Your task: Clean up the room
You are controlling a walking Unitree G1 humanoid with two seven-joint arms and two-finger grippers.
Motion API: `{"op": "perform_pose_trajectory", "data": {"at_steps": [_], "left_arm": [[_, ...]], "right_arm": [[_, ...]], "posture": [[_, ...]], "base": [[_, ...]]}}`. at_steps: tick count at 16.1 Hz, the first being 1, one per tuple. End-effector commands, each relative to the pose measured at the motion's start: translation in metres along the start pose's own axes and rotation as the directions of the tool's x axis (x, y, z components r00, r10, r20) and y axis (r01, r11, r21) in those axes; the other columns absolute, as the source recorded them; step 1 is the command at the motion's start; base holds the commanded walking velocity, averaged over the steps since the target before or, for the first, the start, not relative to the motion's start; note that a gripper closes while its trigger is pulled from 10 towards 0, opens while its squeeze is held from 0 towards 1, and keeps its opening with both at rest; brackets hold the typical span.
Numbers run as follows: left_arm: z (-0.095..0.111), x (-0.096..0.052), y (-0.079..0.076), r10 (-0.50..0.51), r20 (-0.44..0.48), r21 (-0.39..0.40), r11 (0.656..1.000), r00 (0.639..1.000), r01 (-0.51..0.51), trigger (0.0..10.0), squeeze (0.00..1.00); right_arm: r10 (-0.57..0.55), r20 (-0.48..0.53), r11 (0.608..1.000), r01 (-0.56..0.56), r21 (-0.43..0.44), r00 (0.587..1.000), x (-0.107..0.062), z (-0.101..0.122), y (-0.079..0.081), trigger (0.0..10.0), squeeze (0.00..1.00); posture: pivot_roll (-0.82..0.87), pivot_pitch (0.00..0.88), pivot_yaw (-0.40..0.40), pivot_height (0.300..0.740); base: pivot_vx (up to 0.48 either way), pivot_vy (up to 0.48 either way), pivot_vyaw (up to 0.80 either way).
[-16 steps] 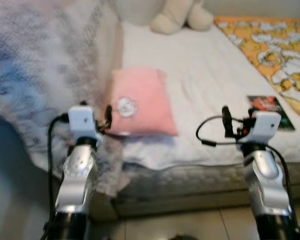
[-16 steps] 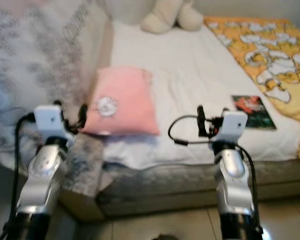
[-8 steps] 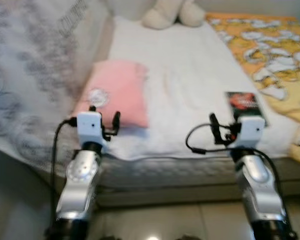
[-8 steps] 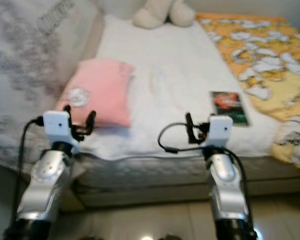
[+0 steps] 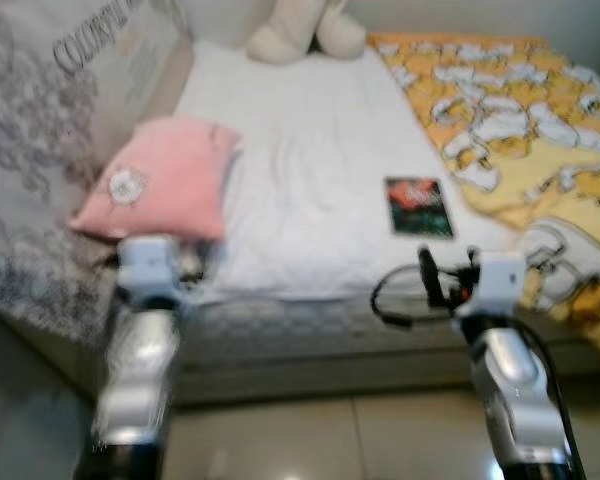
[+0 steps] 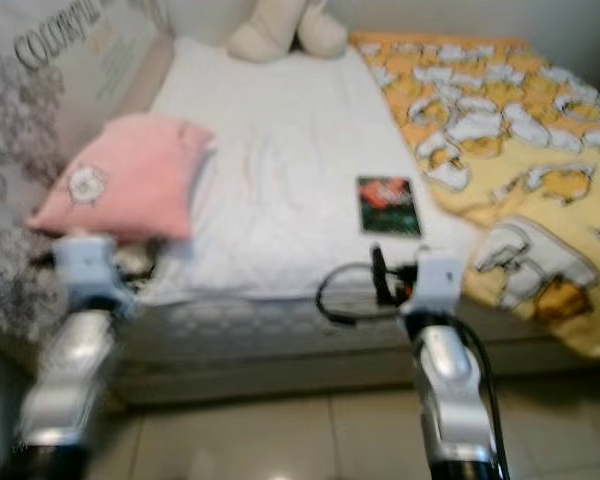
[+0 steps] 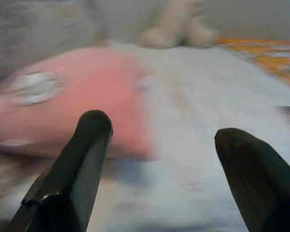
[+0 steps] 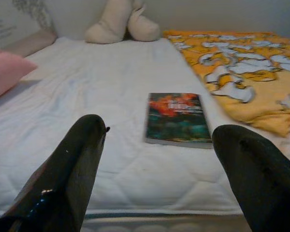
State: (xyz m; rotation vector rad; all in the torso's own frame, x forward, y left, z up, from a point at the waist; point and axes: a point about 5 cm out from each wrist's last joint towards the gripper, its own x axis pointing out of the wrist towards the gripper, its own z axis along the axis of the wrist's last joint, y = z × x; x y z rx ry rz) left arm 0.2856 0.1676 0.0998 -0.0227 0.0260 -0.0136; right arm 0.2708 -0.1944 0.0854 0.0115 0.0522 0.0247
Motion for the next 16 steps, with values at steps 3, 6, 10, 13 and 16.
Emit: {"op": "perform_pose_trajectory", "data": {"at_steps": [3,6,10,13,16], "left_arm": [[0.014,0.010,0.007,0.021,0.045,0.035,0.999,0.999,-0.022,10.0,0.00],[0.011,0.006,0.010,0.037,0.032,0.048,0.998,0.999,-0.039,10.0,0.00],[0.006,0.005,0.004,0.020,-0.025,0.117,0.993,0.999,-0.017,10.0,0.00],[0.021,0.006,0.003,0.010,0.060,0.063,0.998,0.998,-0.014,10.0,0.00],[0.024,0.013,0.003,0.005,0.067,0.056,0.998,0.998,-0.009,10.0,0.00]], "right_arm": [[0.036,0.053,0.999,-0.037,0.011,0.998,0.016,0.017,0.010,10.0,0.00],[0.075,0.044,0.997,-0.075,0.001,0.996,0.021,0.017,0.017,10.0,0.00],[0.121,0.033,0.993,-0.121,0.002,0.992,0.027,0.015,0.030,10.0,0.00],[0.164,0.030,0.986,-0.164,0.003,0.986,0.034,0.014,0.042,10.0,0.00],[0.182,0.036,0.983,-0.182,-0.005,0.983,0.039,0.017,0.047,10.0,0.00]], "posture": [[-0.07,0.000,0.011,0.740],[-0.02,0.000,-0.013,0.740],[0.01,0.000,-0.024,0.740],[0.03,0.000,-0.039,0.740],[0.03,0.000,-0.044,0.740]], "base": [[0.000,-0.446,0.00],[0.000,-0.441,0.00],[0.000,-0.112,0.00],[0.320,0.000,0.00],[0.480,0.000,0.00]]}}
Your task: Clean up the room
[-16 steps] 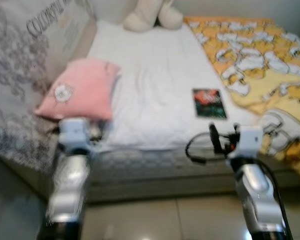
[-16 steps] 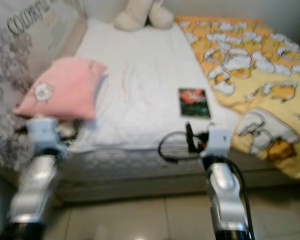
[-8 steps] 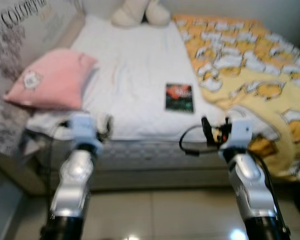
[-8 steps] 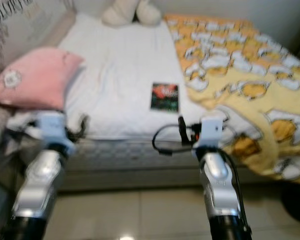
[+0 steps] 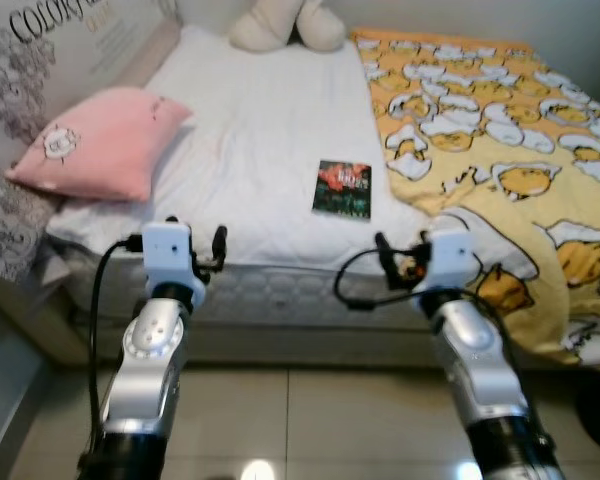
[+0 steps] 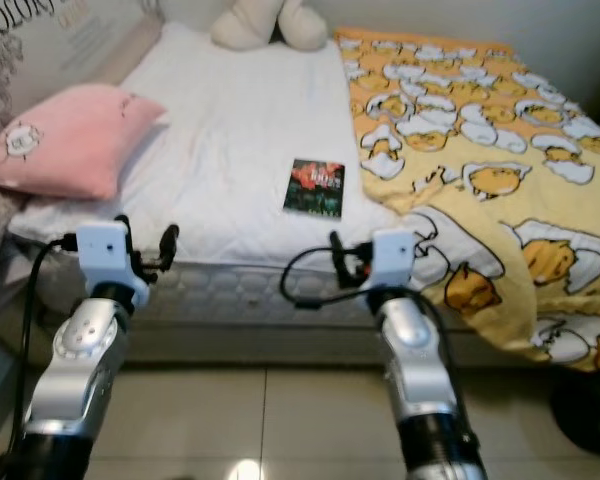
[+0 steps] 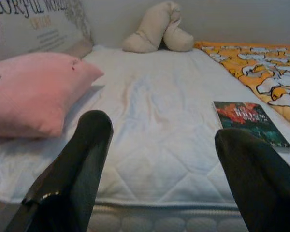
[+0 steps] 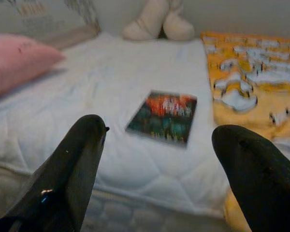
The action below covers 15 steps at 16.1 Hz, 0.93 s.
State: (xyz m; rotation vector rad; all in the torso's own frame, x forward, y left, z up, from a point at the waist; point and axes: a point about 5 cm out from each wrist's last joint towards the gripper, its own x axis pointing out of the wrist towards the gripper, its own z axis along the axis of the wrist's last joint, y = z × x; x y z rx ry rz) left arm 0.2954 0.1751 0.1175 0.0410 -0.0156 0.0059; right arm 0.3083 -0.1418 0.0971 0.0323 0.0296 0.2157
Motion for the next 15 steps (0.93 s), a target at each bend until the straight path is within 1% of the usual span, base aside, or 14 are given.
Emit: {"op": "perform_pose_trajectory", "data": {"at_steps": [1,3,6,7,13,15], "left_arm": [[0.006,0.005,-0.005,-0.016,0.030,-0.011,1.000,0.999,0.017,10.0,0.00],[0.007,0.006,-0.007,-0.022,0.037,-0.017,1.000,0.999,0.022,10.0,0.00],[0.010,0.011,-0.015,-0.050,0.049,-0.020,0.999,0.998,0.051,10.0,0.00],[0.010,0.011,-0.016,-0.055,0.053,-0.019,0.998,0.997,0.056,10.0,0.00],[0.012,0.010,-0.011,-0.048,0.059,-0.014,0.999,0.997,0.049,10.0,0.00],[0.011,0.016,-0.011,-0.066,0.052,-0.028,0.997,0.997,0.067,10.0,0.00]], "right_arm": [[-0.008,0.012,1.000,0.009,-0.023,1.000,0.002,0.004,-0.006,10.0,0.00],[-0.005,0.013,0.999,0.006,-0.033,1.000,0.005,0.004,-0.006,10.0,0.00],[0.004,0.025,0.998,-0.003,-0.056,1.000,0.007,0.007,-0.005,10.0,0.00],[0.005,0.023,0.998,-0.003,-0.058,1.000,0.007,0.007,-0.005,10.0,0.00],[0.012,0.022,0.998,-0.011,-0.055,1.000,0.010,0.004,-0.001,10.0,0.00],[-0.032,0.034,0.999,0.033,-0.038,0.999,0.009,0.004,-0.006,10.0,0.00]], "posture": [[0.03,0.000,-0.046,0.740],[0.02,0.000,-0.050,0.740],[0.01,0.000,-0.046,0.740],[0.01,0.000,-0.046,0.740],[0.03,0.000,-0.040,0.740],[0.01,0.000,-0.028,0.740]], "base": [[0.480,0.000,0.00],[0.480,0.000,0.00],[0.480,0.000,0.00],[0.480,0.000,0.00],[0.480,0.000,0.00],[0.480,0.000,0.00]]}}
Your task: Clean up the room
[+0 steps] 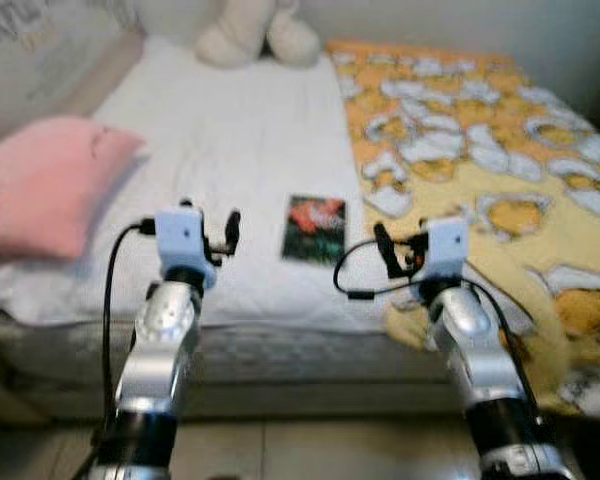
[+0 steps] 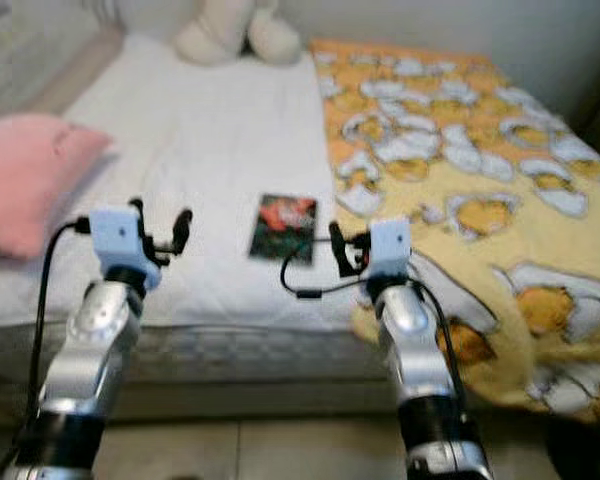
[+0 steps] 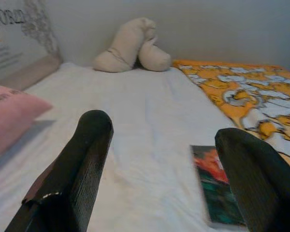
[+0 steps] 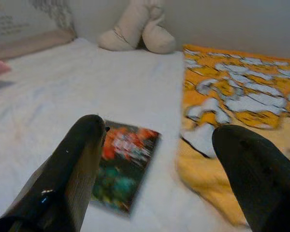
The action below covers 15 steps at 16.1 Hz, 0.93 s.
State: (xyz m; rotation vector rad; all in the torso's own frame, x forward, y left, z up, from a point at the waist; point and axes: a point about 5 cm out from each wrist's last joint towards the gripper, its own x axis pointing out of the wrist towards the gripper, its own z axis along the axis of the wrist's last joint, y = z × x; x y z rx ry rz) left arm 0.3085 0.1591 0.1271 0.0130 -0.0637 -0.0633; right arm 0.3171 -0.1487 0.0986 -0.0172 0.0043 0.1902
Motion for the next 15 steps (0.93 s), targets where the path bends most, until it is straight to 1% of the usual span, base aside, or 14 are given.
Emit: {"op": "perform_pose_trajectory", "data": {"at_steps": [1,4,5,7,11,12,13,14,15], "left_arm": [[0.000,0.005,0.001,-0.023,-0.006,-0.012,1.000,1.000,0.023,10.0,0.00],[0.000,0.007,-0.004,-0.055,-0.013,-0.016,0.998,0.998,0.055,10.0,0.00],[0.000,0.007,-0.007,-0.077,-0.013,-0.015,0.997,0.997,0.077,10.0,0.00],[0.000,0.007,-0.010,-0.104,-0.015,-0.015,0.995,0.995,0.103,10.0,0.00],[0.001,0.009,-0.012,-0.121,-0.013,-0.009,0.993,0.993,0.121,10.0,0.00],[0.001,0.008,-0.011,-0.124,-0.015,0.000,0.992,0.992,0.124,10.0,0.00],[-0.001,0.009,-0.009,-0.098,-0.026,0.027,0.995,0.995,0.099,10.0,0.00],[-0.002,0.012,-0.002,-0.048,-0.039,0.044,0.998,0.998,0.050,10.0,0.00],[-0.005,0.016,0.006,-0.004,-0.077,0.054,0.999,0.997,0.008,10.0,0.00]], "right_arm": [[-0.029,0.015,0.999,0.029,0.024,0.999,-0.001,0.001,0.001,10.0,0.00],[-0.035,0.011,0.999,0.035,0.017,0.999,-0.007,-0.002,0.000,10.0,0.00],[-0.054,0.005,0.998,0.054,0.022,0.999,-0.010,-0.004,-0.003,10.0,0.00],[-0.060,0.008,0.998,0.060,0.024,0.998,-0.011,-0.005,-0.002,10.0,0.00],[-0.068,0.007,0.997,0.067,0.022,0.998,-0.011,-0.005,-0.002,10.0,0.00],[-0.071,-0.008,0.997,0.071,0.029,0.997,-0.012,-0.007,-0.002,10.0,0.00],[-0.071,-0.013,0.997,0.072,0.036,0.997,-0.013,-0.008,-0.002,10.0,0.00],[-0.074,-0.016,0.997,0.074,0.037,0.997,-0.015,-0.010,-0.002,10.0,0.00],[-0.075,-0.017,0.997,0.075,0.036,0.997,-0.018,-0.012,-0.001,10.0,0.00]], "posture": [[0.00,0.000,-0.024,0.740],[-0.01,0.000,-0.012,0.740],[-0.02,0.000,-0.005,0.740],[-0.02,0.000,0.001,0.740],[-0.02,0.000,0.008,0.740],[-0.02,0.000,0.014,0.740],[-0.02,0.000,0.014,0.740],[-0.02,0.000,0.014,0.740],[-0.02,0.000,0.010,0.740]], "base": [[0.480,0.000,0.00],[0.480,0.000,0.00],[0.480,0.000,0.00],[0.480,0.000,0.00],[0.480,0.000,0.00],[0.480,0.000,-0.58],[0.454,0.000,-0.58],[0.000,0.000,-0.58],[0.000,0.000,-0.57]]}}
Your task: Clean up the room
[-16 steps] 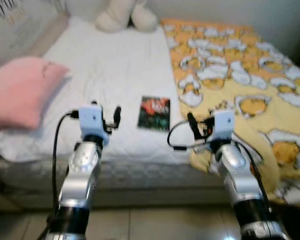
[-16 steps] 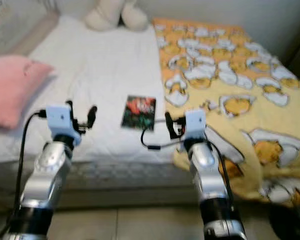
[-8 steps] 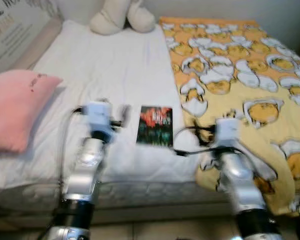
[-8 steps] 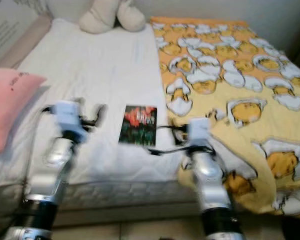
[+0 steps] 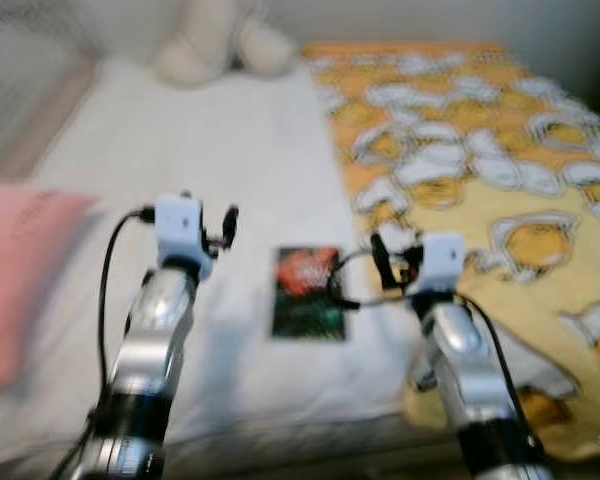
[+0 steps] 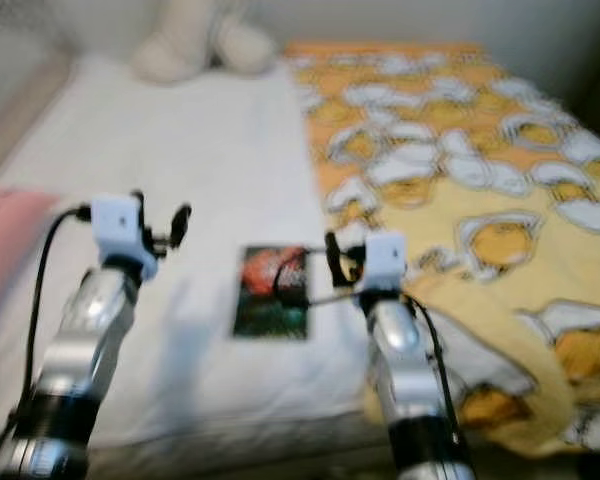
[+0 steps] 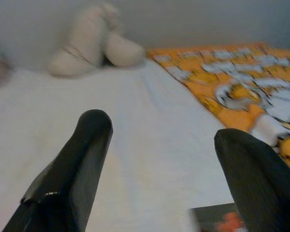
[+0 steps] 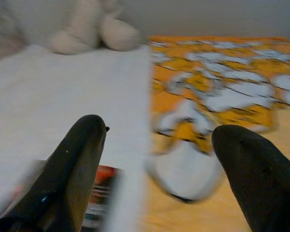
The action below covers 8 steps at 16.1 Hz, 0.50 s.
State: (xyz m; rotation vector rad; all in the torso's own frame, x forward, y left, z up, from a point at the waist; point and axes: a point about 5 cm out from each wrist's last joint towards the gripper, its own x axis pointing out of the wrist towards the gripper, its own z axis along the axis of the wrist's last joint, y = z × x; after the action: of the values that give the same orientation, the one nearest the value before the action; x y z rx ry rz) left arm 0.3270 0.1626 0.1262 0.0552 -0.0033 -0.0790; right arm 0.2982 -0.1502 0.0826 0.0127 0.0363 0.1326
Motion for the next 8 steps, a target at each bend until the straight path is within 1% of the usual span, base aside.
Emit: {"op": "perform_pose_trajectory", "data": {"at_steps": [1,2,3,4,5,6,8], "left_arm": [[-0.006,0.006,0.010,0.035,-0.059,-0.025,0.999,0.998,-0.036,10.0,0.00],[-0.007,0.012,0.014,0.042,-0.071,-0.053,0.998,0.997,-0.046,10.0,0.00],[-0.010,0.020,0.014,0.037,-0.101,-0.073,0.996,0.994,-0.045,10.0,0.00],[-0.017,0.028,0.010,0.005,-0.158,-0.086,0.996,0.987,-0.019,10.0,0.00],[-0.019,0.031,0.008,-0.004,-0.174,-0.099,0.995,0.985,-0.013,10.0,0.00],[-0.027,0.037,-0.001,-0.047,-0.236,-0.148,0.989,0.971,0.012,10.0,0.00],[-0.035,0.039,-0.006,-0.063,-0.282,-0.156,0.988,0.957,0.019,10.0,0.00]], "right_arm": [[-0.011,0.009,1.000,0.011,-0.003,1.000,-0.003,0.004,-0.003,10.0,0.00],[-0.007,0.013,1.000,0.007,0.001,1.000,-0.006,0.004,-0.002,10.0,0.00],[-0.002,0.012,1.000,0.002,0.004,1.000,-0.009,0.004,-0.001,10.0,0.00],[0.002,0.012,1.000,-0.002,0.003,1.000,-0.012,0.004,-0.001,10.0,0.00],[0.004,0.015,1.000,-0.004,0.002,1.000,-0.014,0.005,-0.002,10.0,0.00],[0.017,0.000,1.000,-0.017,-0.017,1.000,-0.020,0.006,-0.003,10.0,0.00],[0.013,-0.020,0.999,-0.014,-0.035,1.000,-0.026,0.004,-0.006,10.0,0.00]], "posture": [[-0.02,0.000,0.004,0.740],[-0.02,0.024,-0.001,0.740],[-0.03,0.046,-0.008,0.740],[-0.04,0.062,-0.010,0.740],[-0.05,0.075,-0.013,0.740],[-0.09,0.103,-0.018,0.740],[-0.11,0.116,-0.019,0.740]], "base": [[0.000,0.000,0.00],[0.000,0.000,0.00],[0.000,0.000,0.00],[0.000,0.000,0.00],[0.000,0.000,0.00],[0.000,0.000,0.00],[0.000,0.000,-0.56]]}}
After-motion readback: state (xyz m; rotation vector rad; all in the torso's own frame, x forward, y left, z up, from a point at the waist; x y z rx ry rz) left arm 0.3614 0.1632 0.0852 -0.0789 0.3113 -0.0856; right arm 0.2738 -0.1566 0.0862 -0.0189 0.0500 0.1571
